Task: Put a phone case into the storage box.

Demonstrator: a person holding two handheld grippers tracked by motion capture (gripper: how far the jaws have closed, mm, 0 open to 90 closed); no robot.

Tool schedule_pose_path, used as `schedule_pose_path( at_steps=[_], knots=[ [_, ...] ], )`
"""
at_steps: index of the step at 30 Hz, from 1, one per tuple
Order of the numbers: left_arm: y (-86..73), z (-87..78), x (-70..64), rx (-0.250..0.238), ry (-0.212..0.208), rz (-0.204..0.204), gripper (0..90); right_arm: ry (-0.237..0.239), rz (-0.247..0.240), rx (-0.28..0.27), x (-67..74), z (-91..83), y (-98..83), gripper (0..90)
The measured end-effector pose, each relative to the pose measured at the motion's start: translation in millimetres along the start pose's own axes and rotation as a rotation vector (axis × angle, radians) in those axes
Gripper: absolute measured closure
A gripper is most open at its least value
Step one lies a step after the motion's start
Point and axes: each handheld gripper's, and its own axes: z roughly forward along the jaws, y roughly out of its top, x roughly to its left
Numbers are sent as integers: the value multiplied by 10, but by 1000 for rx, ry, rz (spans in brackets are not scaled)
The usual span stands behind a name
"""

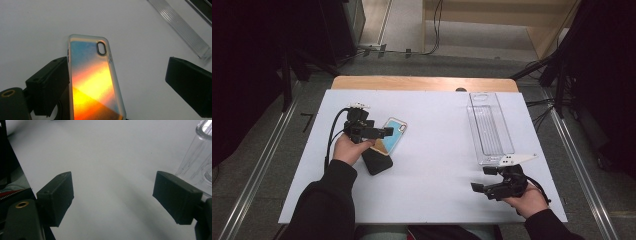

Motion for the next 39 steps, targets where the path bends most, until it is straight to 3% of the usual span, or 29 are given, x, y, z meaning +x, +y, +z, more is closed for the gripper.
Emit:
schedule_pose_path(
  at_steps=[5,10,19,24,28,39],
  knots=[
    [30,106,-1,12,9,3,55,0,7,-2,-4,-11,1,151],
    [52,200,48,12,-7,-30,55,1,7,4,-3,-7,-2,151],
    [30,376,105,15,64,-9,55,1,10,1,-10,5,3,152],
    [16,430,113,24,74,-7,55,1,5,0,1,2,2,151],
    [-9,493,67,54,87,27,55,1,7,2,0,1,2,152],
    [-70,639,35,94,132,50,54,11,0,7,14,11,2,151]
  ],
)
